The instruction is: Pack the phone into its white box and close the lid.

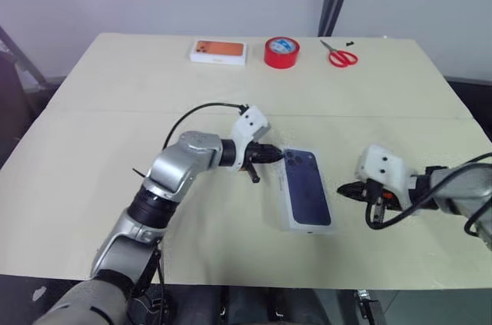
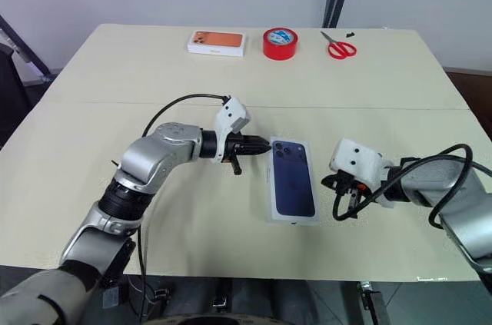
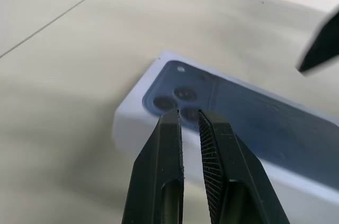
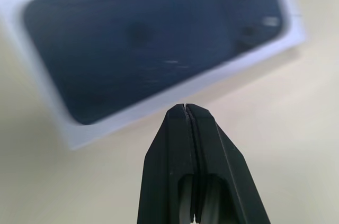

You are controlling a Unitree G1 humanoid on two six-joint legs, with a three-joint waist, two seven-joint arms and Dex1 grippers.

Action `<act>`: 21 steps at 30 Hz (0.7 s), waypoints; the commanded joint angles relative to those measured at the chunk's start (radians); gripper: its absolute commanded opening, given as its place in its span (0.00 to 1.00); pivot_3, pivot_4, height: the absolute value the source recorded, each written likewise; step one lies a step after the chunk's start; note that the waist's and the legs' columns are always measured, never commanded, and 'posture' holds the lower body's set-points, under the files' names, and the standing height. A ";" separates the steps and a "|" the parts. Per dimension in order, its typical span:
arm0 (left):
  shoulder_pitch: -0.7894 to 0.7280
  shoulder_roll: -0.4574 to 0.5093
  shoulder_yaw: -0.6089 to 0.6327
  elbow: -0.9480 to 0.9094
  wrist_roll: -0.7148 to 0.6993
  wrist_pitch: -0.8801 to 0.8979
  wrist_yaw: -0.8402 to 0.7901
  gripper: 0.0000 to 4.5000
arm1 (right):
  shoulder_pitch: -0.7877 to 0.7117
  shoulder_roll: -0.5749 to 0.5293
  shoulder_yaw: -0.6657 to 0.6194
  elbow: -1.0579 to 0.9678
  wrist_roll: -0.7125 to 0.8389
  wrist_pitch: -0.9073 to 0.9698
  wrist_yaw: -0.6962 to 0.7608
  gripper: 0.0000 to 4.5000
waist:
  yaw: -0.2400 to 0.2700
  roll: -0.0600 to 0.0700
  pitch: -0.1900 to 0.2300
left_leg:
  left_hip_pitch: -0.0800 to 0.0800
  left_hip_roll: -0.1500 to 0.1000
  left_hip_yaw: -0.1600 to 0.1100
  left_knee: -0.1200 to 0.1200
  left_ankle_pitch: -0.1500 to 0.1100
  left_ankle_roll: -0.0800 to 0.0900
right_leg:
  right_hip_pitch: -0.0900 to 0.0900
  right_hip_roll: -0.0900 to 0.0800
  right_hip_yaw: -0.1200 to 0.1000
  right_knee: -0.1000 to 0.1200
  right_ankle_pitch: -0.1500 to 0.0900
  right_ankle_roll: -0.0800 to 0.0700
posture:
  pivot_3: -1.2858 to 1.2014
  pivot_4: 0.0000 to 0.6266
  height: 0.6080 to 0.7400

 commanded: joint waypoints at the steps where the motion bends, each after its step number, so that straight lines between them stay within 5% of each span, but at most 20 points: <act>1: -0.033 -0.021 -0.012 0.005 0.006 -0.031 -0.006 0.13 | -0.012 0.020 0.023 -0.025 -0.016 0.010 -0.050 0.01 | 0.001 0.000 0.000 | 0.000 0.001 0.000 0.000 0.000 0.000 | 0.000 0.000 0.000 0.000 0.000 0.000 | 0.52 0.24 0.88; 21: 0.011 0.029 -0.173 0.052 0.122 -0.018 -0.045 0.13 | 0.041 0.028 0.134 -0.143 0.028 0.030 -0.075 0.01 | 0.001 0.000 -0.004 | 0.003 0.002 0.000 0.000 0.000 0.000 | 0.003 0.001 0.000 0.000 0.000 0.000 | 0.52 0.24 0.88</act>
